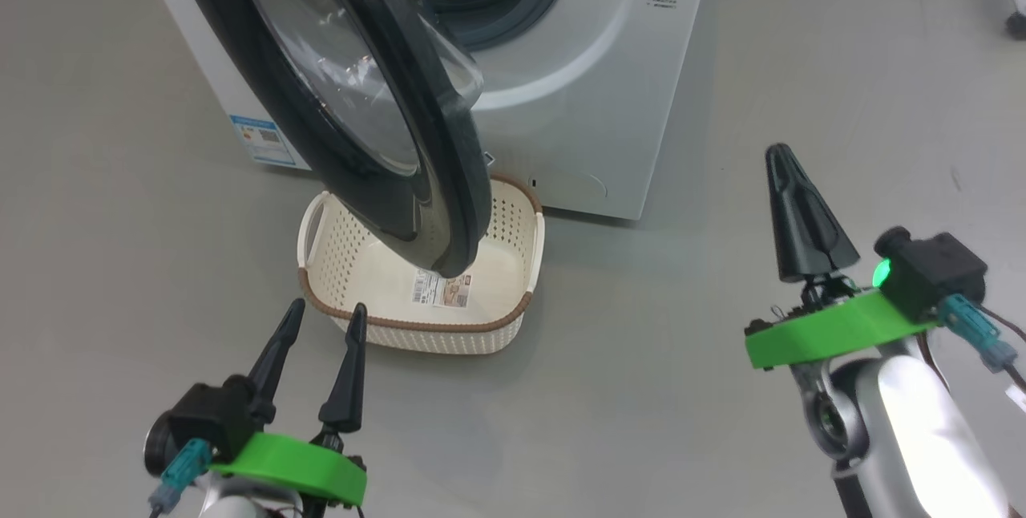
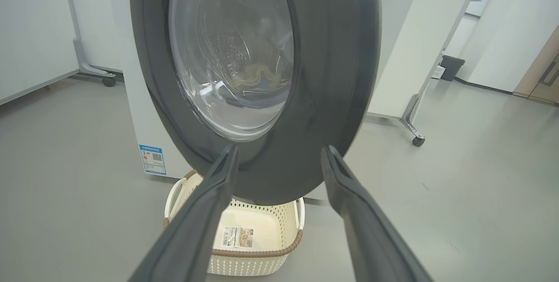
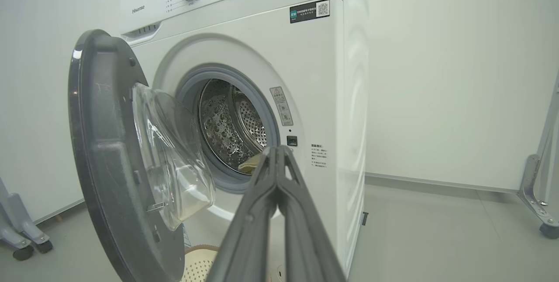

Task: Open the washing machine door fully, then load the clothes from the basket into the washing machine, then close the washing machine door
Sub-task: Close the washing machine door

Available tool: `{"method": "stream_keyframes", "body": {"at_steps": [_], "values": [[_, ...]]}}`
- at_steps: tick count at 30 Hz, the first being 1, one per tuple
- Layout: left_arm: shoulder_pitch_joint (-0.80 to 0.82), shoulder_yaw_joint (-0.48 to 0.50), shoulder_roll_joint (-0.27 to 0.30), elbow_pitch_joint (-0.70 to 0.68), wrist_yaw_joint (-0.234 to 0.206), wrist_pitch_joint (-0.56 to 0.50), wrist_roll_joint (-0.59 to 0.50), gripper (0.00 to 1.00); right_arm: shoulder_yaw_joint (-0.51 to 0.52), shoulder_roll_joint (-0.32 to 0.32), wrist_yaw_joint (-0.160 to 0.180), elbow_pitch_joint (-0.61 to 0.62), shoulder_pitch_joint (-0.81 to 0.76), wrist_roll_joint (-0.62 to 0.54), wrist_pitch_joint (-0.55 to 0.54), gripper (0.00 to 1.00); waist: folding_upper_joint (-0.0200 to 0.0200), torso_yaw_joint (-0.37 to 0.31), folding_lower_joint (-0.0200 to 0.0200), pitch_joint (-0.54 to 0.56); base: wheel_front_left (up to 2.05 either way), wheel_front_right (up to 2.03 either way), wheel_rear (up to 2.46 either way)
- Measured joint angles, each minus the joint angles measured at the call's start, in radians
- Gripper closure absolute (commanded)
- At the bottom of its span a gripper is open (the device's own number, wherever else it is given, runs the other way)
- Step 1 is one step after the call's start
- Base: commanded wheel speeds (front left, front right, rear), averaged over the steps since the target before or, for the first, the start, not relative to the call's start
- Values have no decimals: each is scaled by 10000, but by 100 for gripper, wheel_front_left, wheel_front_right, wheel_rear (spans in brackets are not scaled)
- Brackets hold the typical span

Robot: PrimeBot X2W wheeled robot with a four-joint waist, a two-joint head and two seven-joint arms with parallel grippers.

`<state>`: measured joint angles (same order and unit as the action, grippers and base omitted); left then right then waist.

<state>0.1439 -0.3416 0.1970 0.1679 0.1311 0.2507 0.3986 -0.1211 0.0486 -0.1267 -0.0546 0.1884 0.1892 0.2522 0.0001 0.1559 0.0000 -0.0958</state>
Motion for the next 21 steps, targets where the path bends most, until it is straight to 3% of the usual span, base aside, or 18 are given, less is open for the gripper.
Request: {"method": "stream_keyframes", "body": {"at_steps": [12,21], "values": [[600,-251,-278,19,0,0,4,0,-3112,171,0,433,2427,-274,44,100,0,831,1,-747,0,0,0],[825,-336,-474,69,0,0,6,0,-5509,633,0,-247,3456,355,44,100,0,1439,1,-1166,0,0,0]]}}
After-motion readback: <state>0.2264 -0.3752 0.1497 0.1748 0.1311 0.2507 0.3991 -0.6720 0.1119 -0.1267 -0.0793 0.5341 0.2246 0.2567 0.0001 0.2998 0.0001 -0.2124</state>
